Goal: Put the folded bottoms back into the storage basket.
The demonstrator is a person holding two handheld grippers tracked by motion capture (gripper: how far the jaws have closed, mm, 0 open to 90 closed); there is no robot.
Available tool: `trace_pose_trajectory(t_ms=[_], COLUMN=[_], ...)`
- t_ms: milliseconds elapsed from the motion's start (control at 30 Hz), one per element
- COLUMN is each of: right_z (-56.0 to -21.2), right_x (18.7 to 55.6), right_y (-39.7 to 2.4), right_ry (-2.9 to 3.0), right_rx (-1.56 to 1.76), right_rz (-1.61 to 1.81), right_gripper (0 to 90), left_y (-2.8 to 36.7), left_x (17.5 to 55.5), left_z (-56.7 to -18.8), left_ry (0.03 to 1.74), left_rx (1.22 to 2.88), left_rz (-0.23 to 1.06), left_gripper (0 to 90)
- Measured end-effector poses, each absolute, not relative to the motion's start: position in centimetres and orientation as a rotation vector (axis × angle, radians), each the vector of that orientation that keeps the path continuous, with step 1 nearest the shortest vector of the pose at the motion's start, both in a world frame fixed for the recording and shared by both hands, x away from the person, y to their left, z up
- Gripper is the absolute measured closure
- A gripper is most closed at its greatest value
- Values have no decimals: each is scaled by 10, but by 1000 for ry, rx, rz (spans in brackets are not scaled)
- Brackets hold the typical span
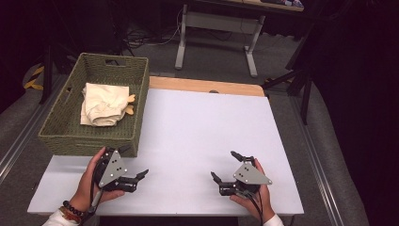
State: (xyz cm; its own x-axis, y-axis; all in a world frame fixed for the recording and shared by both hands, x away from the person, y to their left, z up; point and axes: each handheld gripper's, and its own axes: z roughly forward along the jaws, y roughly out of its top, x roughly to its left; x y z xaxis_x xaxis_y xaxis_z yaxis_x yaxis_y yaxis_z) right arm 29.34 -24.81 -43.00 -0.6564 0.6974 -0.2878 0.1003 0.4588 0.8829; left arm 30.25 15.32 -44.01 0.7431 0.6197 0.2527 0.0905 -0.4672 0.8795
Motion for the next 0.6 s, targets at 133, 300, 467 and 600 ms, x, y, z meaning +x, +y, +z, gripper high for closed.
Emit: trace_pose_trajectory(t_ms=[133, 300, 467, 600], right_z=[-433, -436, -440, -443], right_x=[293, 293, 294, 293], right_y=[-248, -250, -253, -254], right_ry=[2066, 2069, 2072, 2076], right_rx=[653, 658, 664, 662], right_rz=[1166, 1154, 1144, 1132], right_gripper=[78, 79, 78, 77], left_y=[155, 156, 159, 161], left_x=[303, 303, 302, 301], left_z=[-447, -454, -458, -460], left_ry=[551, 575, 597, 620], left_rx=[2000, 2007, 2006, 2002], left_rz=[691, 679, 675, 659], left_gripper=[94, 94, 93, 92])
